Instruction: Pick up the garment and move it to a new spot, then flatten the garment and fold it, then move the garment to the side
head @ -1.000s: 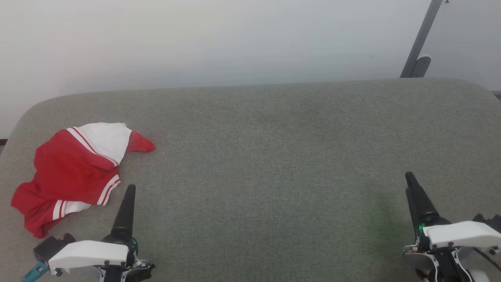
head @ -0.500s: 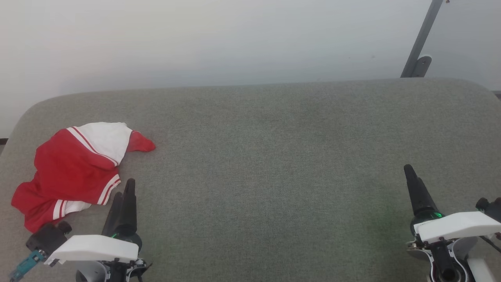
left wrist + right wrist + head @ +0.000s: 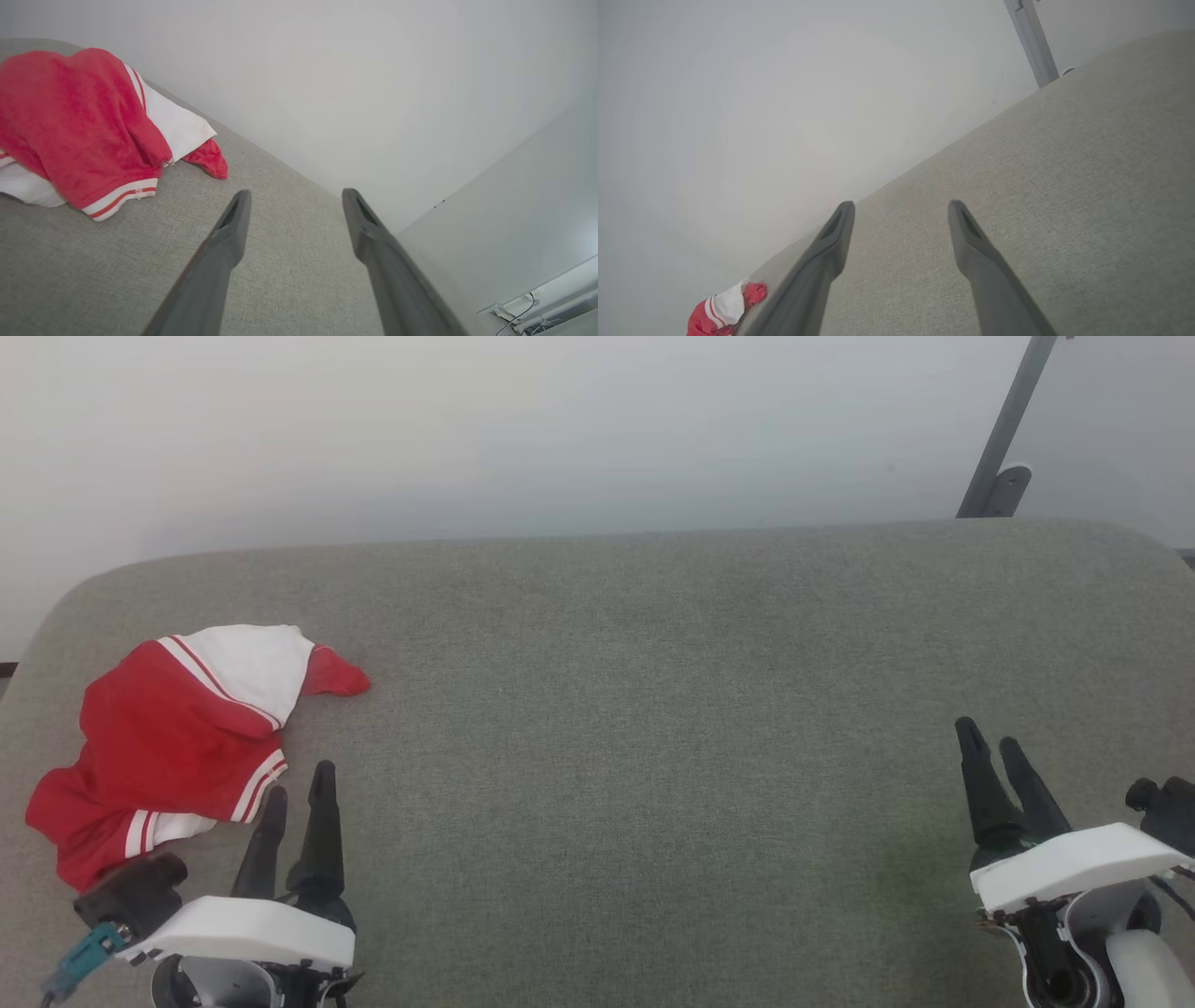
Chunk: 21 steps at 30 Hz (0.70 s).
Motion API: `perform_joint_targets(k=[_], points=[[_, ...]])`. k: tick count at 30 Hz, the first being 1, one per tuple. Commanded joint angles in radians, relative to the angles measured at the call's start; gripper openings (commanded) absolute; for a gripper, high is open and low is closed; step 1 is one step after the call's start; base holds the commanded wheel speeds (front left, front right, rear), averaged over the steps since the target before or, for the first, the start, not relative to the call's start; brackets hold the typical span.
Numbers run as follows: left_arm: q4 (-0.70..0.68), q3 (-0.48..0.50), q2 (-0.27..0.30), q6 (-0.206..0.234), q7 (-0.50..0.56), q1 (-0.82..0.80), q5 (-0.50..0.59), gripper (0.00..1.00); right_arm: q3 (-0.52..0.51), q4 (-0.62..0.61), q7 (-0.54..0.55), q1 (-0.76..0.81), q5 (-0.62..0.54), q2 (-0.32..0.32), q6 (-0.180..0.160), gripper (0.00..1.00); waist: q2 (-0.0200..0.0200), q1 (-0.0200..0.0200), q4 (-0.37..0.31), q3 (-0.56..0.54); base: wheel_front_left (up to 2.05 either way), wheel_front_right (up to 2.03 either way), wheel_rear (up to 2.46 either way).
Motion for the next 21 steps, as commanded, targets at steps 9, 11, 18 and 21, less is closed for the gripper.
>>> perform_joint_targets(k=[9,11,18,21], points=[[-0.016,-0.018,0.021,0.016,-0.033,-0.002,0.141,1.00,0.009,-0.004,-0.035,-0.033,-0.169,-0.025,0.000,1.00,-0.0001,0.0000,-0.001,0.005,0.00,0.00,0.00],[-0.018,-0.024,0.024,0.020,-0.040,-0.001,0.169,1.00,0.005,0.001,-0.041,-0.033,-0.201,-0.027,0.000,1.00,-0.0001,0.0000,-0.001,0.005,0.00,0.00,0.00],[-0.022,-0.048,0.035,0.034,-0.059,0.017,0.252,1.00,-0.004,0.020,-0.060,-0.036,-0.310,-0.027,0.000,1.00,-0.0001,0.0000,-0.002,0.002,0.00,0.00,0.00],[-0.026,-0.056,0.039,0.039,-0.066,0.020,0.283,1.00,-0.002,0.023,-0.069,-0.035,-0.352,-0.028,0.000,1.00,-0.0001,0.0000,-0.001,0.001,0.00,0.00,0.00]])
